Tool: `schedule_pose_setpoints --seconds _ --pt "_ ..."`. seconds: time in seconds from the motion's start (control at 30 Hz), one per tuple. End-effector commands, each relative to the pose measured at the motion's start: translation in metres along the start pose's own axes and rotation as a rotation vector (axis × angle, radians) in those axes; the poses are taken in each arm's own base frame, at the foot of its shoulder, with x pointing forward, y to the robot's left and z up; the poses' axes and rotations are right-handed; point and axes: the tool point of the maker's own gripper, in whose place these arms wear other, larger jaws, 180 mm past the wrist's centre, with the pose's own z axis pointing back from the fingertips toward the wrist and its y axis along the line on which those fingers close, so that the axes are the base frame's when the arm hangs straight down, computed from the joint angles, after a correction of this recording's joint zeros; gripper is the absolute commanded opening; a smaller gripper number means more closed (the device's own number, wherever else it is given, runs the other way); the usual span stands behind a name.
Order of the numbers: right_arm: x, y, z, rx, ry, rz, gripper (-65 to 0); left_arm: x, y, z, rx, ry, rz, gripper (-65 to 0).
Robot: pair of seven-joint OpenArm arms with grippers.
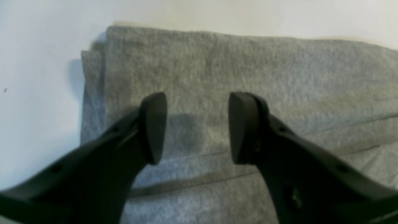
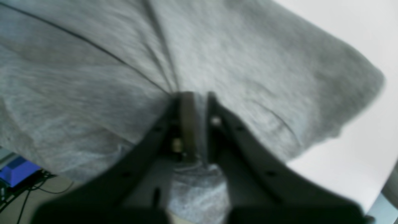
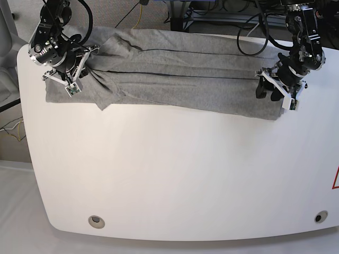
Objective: Fold the T-shirt properly
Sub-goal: 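Pull the band end with the right gripper away from the left gripper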
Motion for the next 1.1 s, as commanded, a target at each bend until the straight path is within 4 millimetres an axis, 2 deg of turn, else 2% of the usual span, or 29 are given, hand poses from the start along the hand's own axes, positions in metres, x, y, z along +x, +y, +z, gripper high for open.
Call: schedule_pose_setpoints --seconds 0.0,0.17,0.37,0.57,0.87,1.07 --pt "-0.010 -0.005 -0.005 -0.002 0.028 -0.023 -65.0 0.014 0.001 0.003 -0.001 -0.044 -0.014 -35.9" --pt "-0.022 0.001 -0.021 0.042 0.027 -0.075 -63.7 0.013 0.001 0.003 -0.001 -0.042 -0.014 -35.9" --pt "-0.036 0.022 -0.046 0.129 0.030 -0.107 -65.0 0.013 0.001 0.003 -0.001 -0.042 -0.014 -35.9" --pt "-0.051 0.035 -0.060 0.179 0.061 -0.136 -65.0 0.013 0.001 0.003 -0.001 -0.042 -0.014 -35.9" --pt "-0.038 0.033 -0.064 0.177 0.023 -0.145 -65.0 0.013 0.001 0.003 -0.001 -0.042 -0.014 -35.9" --pt "-0.025 0.024 -0.065 0.163 -0.002 -0.136 -65.0 0.013 0.002 0.003 0.000 -0.042 -0.015 -35.9"
